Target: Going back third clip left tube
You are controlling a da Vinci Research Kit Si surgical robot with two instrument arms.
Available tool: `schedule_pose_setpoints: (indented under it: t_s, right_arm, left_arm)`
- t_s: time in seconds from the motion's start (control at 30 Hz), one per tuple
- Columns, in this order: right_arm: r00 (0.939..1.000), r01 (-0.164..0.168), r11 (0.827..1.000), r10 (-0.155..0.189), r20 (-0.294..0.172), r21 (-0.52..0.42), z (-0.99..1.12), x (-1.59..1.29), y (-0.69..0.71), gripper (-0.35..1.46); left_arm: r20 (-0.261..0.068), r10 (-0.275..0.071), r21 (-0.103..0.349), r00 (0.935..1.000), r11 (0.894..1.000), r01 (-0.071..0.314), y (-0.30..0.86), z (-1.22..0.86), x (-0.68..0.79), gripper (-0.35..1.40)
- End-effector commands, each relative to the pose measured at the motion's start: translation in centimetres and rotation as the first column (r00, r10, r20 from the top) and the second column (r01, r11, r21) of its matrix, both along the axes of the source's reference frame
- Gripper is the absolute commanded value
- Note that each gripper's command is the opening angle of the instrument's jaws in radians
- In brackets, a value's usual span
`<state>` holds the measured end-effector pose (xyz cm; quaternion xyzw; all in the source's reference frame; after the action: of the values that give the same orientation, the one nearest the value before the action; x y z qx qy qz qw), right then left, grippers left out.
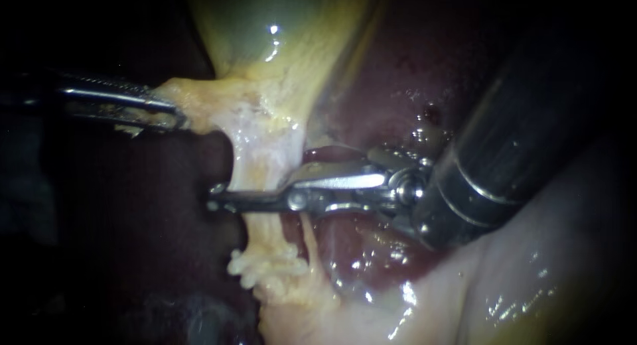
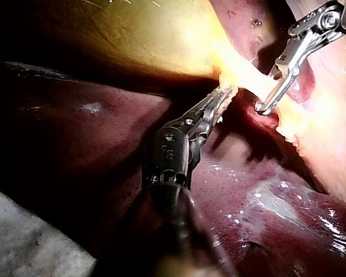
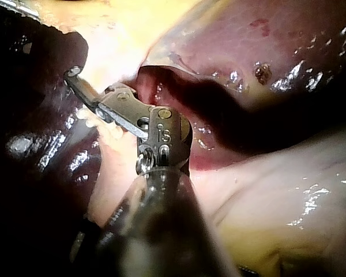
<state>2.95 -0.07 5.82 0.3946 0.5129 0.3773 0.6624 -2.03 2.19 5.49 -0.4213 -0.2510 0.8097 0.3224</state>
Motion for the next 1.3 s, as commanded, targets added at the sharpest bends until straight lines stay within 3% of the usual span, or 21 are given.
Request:
schedule_pose_setpoints:
  t_s: [0.03, 0.13, 0.2, 0.27, 0.37, 0.6, 0.83, 1.1, 1.3]
  right_arm:
    - [1.0000, 0.000, 1.000, 0.000, 0.000, 0.001, 0.00, 0.00, 0.00, -0.35]
    - [0.9998, 0.015, 1.000, -0.015, -0.011, 0.005, -0.02, 0.01, -0.02, -0.29]
    - [0.9996, 0.026, 1.000, -0.026, -0.015, -0.001, -0.01, 0.04, -0.05, 0.12]
    - [0.9995, 0.027, 1.000, -0.027, -0.015, -0.010, 0.02, 0.08, -0.07, 0.34]
    - [0.9992, 0.035, 0.998, -0.036, -0.019, -0.043, 0.10, 0.14, -0.11, 0.44]
    - [0.9981, 0.050, 0.990, -0.054, -0.028, -0.132, 0.23, 0.13, -0.09, 0.47]
    - [0.9969, 0.060, 0.959, -0.072, -0.032, -0.276, 0.34, 0.03, 0.00, 0.46]
    - [0.9960, 0.064, 0.930, -0.082, -0.034, -0.363, 0.37, -0.14, 0.06, 0.48]
    - [0.9926, 0.103, 0.905, -0.120, -0.015, -0.414, 0.31, -0.29, 0.06, 0.49]
  left_arm:
    - [0.000, 0.000, 0.000, 1.0000, 1.000, 0.000, 0.00, 0.00, 0.00, -0.35]
    - [0.000, 0.000, 0.000, 1.0000, 1.000, 0.000, 0.00, 0.00, 0.00, -0.35]
    - [0.000, 0.000, 0.000, 1.0000, 1.000, 0.000, 0.00, 0.00, 0.00, -0.35]
    - [0.000, 0.000, 0.000, 1.0000, 1.000, 0.000, 0.00, 0.00, 0.00, -0.35]
    - [0.000, 0.000, 0.000, 1.0000, 1.000, 0.000, 0.00, 0.00, 0.00, -0.35]
    - [0.000, 0.001, 0.000, 1.0000, 1.000, -0.001, 0.00, 0.00, 0.01, -0.35]
    - [0.000, 0.001, 0.000, 1.0000, 1.000, -0.001, 0.00, 0.01, 0.01, -0.35]
    - [0.000, 0.001, -0.001, 1.0000, 1.000, -0.001, -0.01, 0.02, 0.01, -0.35]
    - [0.000, 0.001, -0.001, 1.0000, 1.000, -0.001, -0.01, 0.02, 0.02, -0.35]
